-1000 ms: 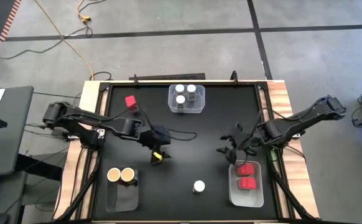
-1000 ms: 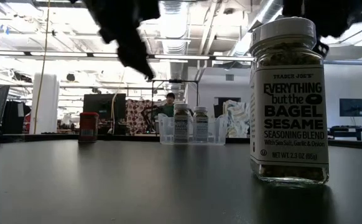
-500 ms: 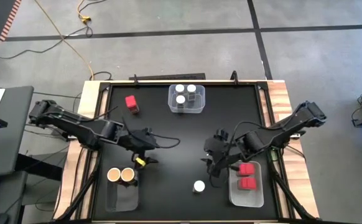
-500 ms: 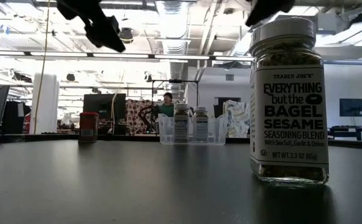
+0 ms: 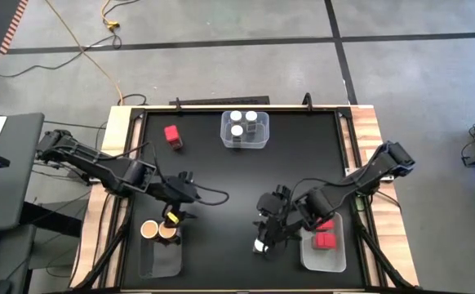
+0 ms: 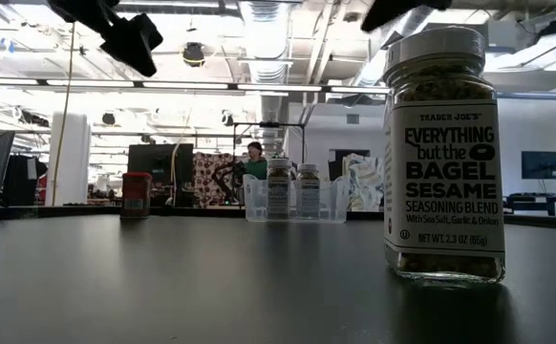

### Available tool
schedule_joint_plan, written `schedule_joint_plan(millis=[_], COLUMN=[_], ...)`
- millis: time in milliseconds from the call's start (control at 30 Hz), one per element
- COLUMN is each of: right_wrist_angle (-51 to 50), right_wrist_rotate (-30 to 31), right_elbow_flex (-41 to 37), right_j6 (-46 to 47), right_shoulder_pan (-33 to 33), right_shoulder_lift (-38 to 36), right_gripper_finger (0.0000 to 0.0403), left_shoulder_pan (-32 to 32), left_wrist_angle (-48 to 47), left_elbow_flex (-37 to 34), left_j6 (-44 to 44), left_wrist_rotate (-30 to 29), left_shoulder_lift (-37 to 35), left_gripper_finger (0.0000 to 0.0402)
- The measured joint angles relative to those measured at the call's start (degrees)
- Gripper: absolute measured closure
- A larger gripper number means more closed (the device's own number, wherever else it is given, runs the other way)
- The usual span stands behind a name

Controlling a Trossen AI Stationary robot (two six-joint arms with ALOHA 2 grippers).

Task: Sort spices by type
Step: Put the white spice bottle into the transparent bin

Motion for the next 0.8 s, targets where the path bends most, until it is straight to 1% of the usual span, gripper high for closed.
schedule_joint_plan(millis=[133, 267, 433, 533, 633, 800], right_wrist_angle=[-1.4, -10.4, -18.6, -19.5, -19.1, -20.5], right_wrist_rotate=[-0.1, -0.5, -4.9, -7.4, -9.9, -11.0], right_elbow_flex=[5.8, 14.4, 22.9, 24.8, 25.0, 24.6], right_j6=[0.8, 0.9, 1.2, 0.6, 0.8, 0.8], right_shoulder_pan=[1.9, 3.7, 4.2, 4.0, 3.7, 4.3], right_shoulder_lift=[3.7, 8.8, 15.6, 18.6, 20.4, 21.5], right_gripper_finger=[0.0088, 0.0088, 0.0088, 0.0088, 0.0088, 0.0088], left_shoulder_pan=[-0.2, -0.2, -0.2, -0.2, -0.2, -0.2], left_wrist_angle=[-0.8, -1.0, -0.9, -0.9, -0.9, -1.0], left_elbow_flex=[0.0, 0.0, 0.0, 0.0, 0.0, 0.0], left_j6=[1.3, 1.3, 0.6, 0.6, 0.5, 0.5], left_wrist_rotate=[0.0, 0.0, 0.0, 0.0, 0.0, 0.0], left_shoulder_lift=[0.0, 0.0, 0.0, 0.0, 0.0, 0.1], left_gripper_finger=[0.0106, 0.0106, 0.0106, 0.0106, 0.0106, 0.0106])
